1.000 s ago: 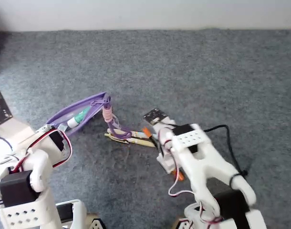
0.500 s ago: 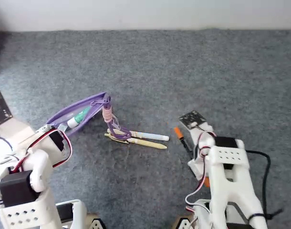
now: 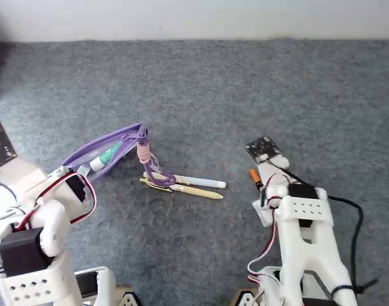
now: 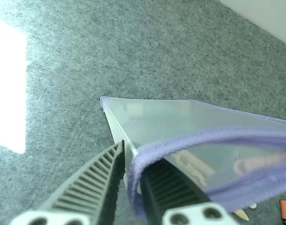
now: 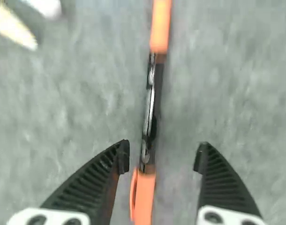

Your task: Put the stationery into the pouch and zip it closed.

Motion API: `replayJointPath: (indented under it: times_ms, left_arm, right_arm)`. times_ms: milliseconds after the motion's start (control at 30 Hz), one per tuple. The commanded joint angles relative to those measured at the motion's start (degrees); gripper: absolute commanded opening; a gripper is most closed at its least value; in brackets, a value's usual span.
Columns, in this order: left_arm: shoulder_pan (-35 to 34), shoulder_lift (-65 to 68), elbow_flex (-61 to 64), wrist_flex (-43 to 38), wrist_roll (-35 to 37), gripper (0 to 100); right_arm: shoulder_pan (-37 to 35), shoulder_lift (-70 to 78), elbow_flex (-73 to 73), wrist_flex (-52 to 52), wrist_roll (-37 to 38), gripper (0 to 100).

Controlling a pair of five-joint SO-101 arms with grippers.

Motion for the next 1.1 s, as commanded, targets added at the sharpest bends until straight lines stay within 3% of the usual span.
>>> replayJointPath:
  times_ms: [0, 300, 567, 733, 833, 1067]
  left_arm:
    - [0.09, -0.35, -0.84, 0.26, 0.62, 1]
    - [0.00, -0.35, -0.75, 0.18, 0.62, 1]
    - [-0.26, -0.35, -0.75, 0.26, 0.62, 1]
    - [-0.26, -0.35, -0.75, 0.26, 0.62, 1]
    - [-0.26, -0.35, -0.75, 0.26, 0.62, 1]
    - [-0.26, -0.35, -0.75, 0.26, 0.62, 1]
  right_arm:
    - [-4.18, -0.31, -1.58, -5.41, -1.76, 18.8]
    - [-4.18, 22.29, -18.46, -7.43, -7.74, 16.7]
    - [-3.91, 41.63, -35.25, -1.89, -10.29, 16.5]
    - [-4.35, 42.95, -39.82, 3.56, -10.11, 0.0]
    - [-3.91, 42.95, -41.05, 6.64, -10.11, 3.5]
    - [-3.38, 36.26, -40.88, 12.26, -10.29, 0.8]
